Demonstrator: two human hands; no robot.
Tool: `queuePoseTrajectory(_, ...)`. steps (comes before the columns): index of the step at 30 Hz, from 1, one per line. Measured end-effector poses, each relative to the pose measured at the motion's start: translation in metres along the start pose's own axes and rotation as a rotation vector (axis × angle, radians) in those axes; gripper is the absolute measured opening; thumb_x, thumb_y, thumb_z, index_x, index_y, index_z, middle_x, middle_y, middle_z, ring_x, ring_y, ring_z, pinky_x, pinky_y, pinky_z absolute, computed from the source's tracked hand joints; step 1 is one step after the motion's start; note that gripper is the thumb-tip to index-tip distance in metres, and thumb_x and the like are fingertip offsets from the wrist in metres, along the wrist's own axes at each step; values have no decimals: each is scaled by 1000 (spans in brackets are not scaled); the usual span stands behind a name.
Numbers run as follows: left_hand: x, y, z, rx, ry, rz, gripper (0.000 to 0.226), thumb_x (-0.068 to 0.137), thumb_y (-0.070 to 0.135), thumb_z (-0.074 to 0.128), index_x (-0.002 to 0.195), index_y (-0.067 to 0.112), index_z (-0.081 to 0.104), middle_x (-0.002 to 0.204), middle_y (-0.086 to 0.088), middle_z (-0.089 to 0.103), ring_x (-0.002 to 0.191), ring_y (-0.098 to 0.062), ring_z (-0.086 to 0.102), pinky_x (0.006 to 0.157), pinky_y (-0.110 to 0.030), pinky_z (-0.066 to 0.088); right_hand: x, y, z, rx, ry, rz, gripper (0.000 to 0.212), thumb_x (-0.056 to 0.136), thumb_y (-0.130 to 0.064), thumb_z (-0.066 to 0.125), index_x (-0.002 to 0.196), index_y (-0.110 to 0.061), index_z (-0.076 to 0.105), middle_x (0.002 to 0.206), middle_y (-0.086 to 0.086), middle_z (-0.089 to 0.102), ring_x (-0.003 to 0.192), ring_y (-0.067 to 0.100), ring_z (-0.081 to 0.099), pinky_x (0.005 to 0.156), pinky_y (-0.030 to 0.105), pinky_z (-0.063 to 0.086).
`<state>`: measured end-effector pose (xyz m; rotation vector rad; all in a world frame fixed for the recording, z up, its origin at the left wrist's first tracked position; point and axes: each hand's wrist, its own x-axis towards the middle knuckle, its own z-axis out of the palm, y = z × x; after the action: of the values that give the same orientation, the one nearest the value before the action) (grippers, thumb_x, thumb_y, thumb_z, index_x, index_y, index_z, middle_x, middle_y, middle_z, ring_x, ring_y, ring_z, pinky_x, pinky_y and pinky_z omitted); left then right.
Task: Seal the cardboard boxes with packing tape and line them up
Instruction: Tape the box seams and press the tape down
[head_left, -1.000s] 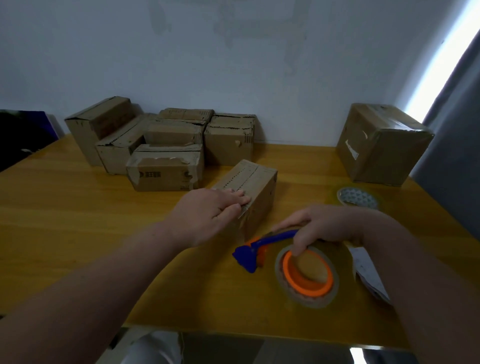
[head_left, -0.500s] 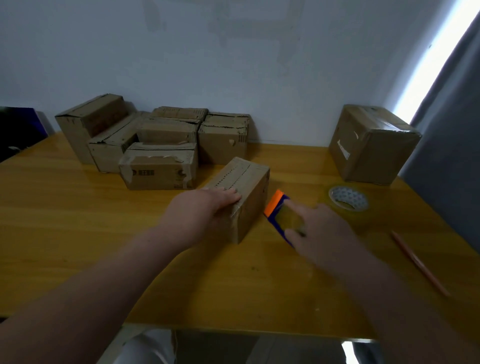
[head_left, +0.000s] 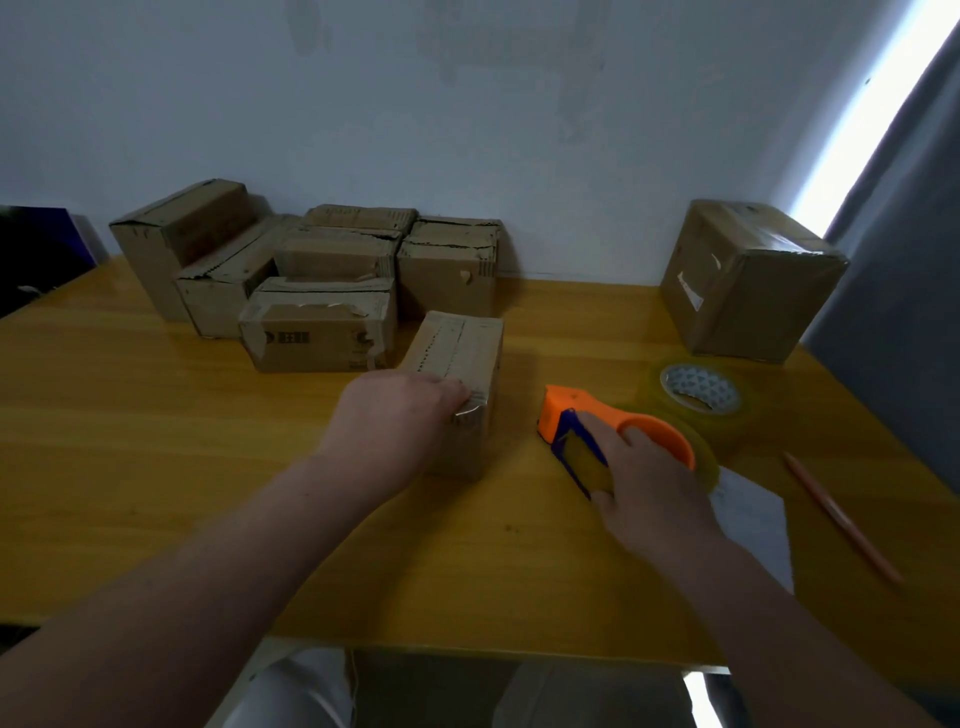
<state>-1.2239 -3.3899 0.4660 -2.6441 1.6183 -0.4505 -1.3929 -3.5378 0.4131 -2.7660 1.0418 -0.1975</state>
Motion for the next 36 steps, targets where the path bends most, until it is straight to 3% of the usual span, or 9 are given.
queuePoseTrajectory(11,3,13,-2,-83,16,7,34,100,31,42,134,32,47,130,7,57,119,-18,54,91,-36,52,25,30,-2,-101,32,177,82,89,-16,61,149,-41,13,115,2,46,104,21,48,86,34,44)
queuePoseTrajectory(17,1,11,-2,-213,15,8,32,100,32,40,129,31,54,127,9,58,117,-14,53,90,-35,52,20,4,-13,-21,230,8,53,87,-27,65,137,-23,49,132,5,48,122,24,41,102,34,34)
queuePoseTrajectory(21,-2,8,3,-286,58,17,30,98,34,44,120,26,63,118,7,65,105,-15,60,82,-38,53,3,-45,-19,305,41,-132,62,94,-21,57,149,-25,28,149,-4,38,128,10,42,106,27,32)
queuePoseTrajectory(24,-3,6,5,-316,79,36,26,94,30,52,113,22,67,111,2,69,99,-19,63,77,-40,55,-5,-69,-9,492,-152,-113,76,95,-22,56,153,-30,8,144,-3,44,82,-6,45,80,20,41)
queuePoseTrajectory(28,-5,5,4,-321,78,44,26,93,28,53,113,21,68,111,2,69,98,-20,64,76,-39,55,-14,-83,10,528,-217,-74,89,96,-23,54,150,-28,-16,153,-4,30,130,12,42,97,20,37)
queuePoseTrajectory(30,-5,6,3,-325,84,50,27,93,30,53,116,22,67,111,3,68,99,-19,63,78,-36,54,-18,-81,16,484,-265,-59,87,97,-23,52,151,-28,-16,151,-2,34,125,14,46,93,20,38)
queuePoseTrajectory(33,-5,6,3,-320,65,54,30,94,32,51,120,24,64,115,5,66,102,-16,61,82,-33,51,-20,-72,12,444,-282,-21,74,98,-24,50,154,-29,1,142,1,46,94,8,57,74,16,46)
queuePoseTrajectory(34,-5,7,3,-316,62,53,30,95,33,50,121,24,63,117,5,65,104,-16,60,84,-34,51,-20,-70,9,434,-234,-9,70,99,-24,49,154,-28,6,142,1,46,95,7,58,73,15,45)
queuePoseTrajectory(36,-5,7,4,-295,56,49,31,96,34,48,121,24,62,120,4,64,106,-18,60,86,-37,52,-21,-70,7,421,-108,-16,70,99,-24,48,154,-24,4,155,-1,30,129,9,45,96,17,39)
